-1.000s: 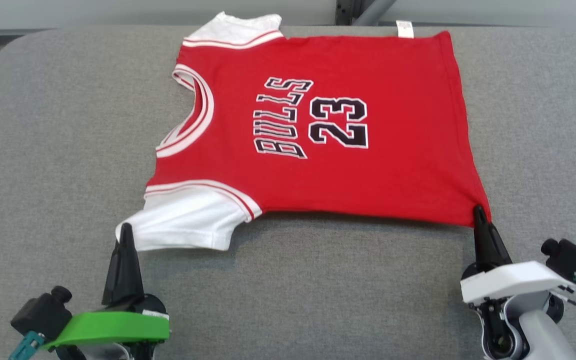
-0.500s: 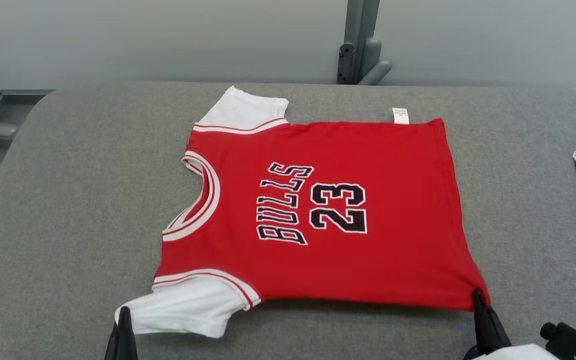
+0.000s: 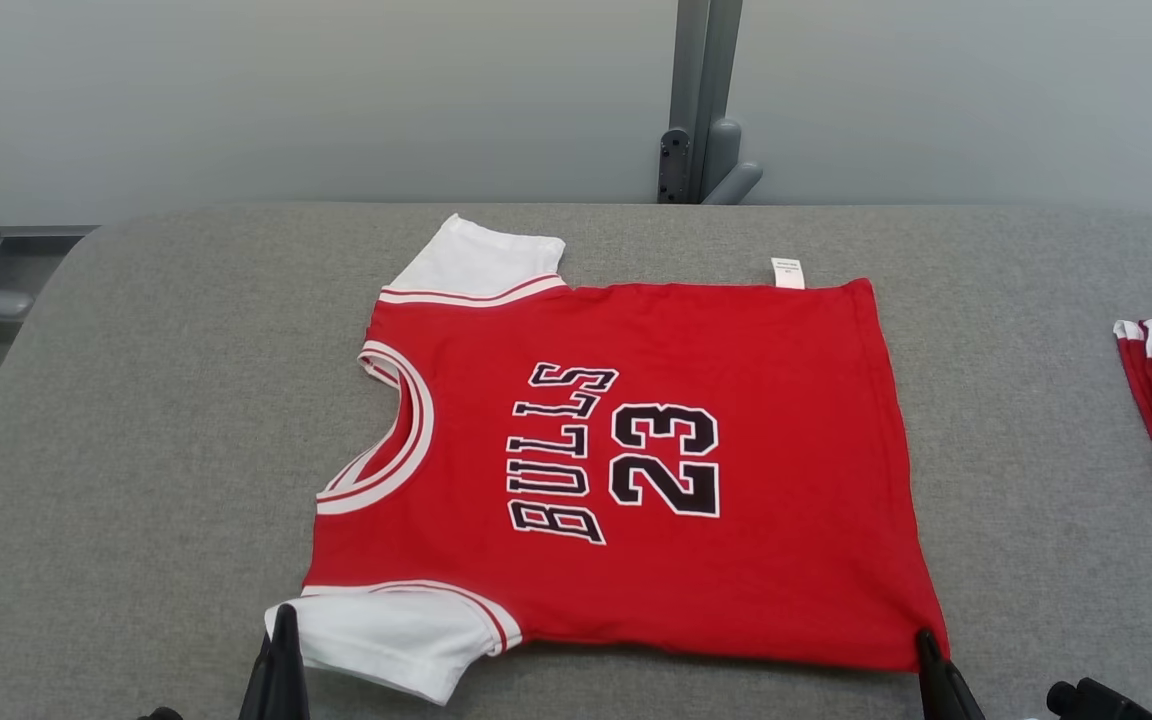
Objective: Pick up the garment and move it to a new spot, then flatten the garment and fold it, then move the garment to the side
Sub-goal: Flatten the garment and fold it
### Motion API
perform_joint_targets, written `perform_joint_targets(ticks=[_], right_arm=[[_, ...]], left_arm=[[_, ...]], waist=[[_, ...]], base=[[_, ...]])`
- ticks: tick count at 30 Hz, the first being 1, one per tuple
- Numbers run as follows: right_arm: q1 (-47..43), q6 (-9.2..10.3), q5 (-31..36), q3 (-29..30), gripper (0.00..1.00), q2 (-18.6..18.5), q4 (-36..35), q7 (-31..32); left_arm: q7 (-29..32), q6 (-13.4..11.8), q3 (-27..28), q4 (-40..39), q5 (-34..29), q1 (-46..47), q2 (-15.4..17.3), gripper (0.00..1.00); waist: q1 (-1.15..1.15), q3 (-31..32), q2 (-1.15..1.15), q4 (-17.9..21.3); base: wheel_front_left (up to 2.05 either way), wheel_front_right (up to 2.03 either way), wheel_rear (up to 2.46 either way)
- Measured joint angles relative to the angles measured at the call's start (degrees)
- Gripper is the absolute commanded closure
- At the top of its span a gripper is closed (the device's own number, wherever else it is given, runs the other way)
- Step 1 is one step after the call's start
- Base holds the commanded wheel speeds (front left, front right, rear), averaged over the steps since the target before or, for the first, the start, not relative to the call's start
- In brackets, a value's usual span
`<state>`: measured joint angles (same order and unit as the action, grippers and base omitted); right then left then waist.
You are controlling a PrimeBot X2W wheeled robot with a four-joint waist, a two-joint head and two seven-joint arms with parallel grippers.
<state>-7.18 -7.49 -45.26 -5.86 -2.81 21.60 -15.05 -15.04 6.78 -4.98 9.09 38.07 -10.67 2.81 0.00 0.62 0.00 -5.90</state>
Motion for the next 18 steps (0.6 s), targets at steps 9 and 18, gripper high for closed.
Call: perform_joint_targets(ticks=[9,18], right_arm=[[2.33,0.0,-2.37,-0.35,1.0,0.0,2.24,-0.01],[8.04,0.0,-3.0,-0.05,1.0,-0.01,3.99,-0.01]], left_arm=[[0.0,0.27,-2.67,0.82,0.14,4.06,0.01,1.0],[-0.01,0.45,-5.58,6.82,-1.04,17.76,-0.02,1.0]], waist=[[0.0,-0.49,0.0,-0.29],[0.0,-3.14,0.0,-0.05]], base=[[0.0,0.0,0.0],[0.0,0.0,0.0]])
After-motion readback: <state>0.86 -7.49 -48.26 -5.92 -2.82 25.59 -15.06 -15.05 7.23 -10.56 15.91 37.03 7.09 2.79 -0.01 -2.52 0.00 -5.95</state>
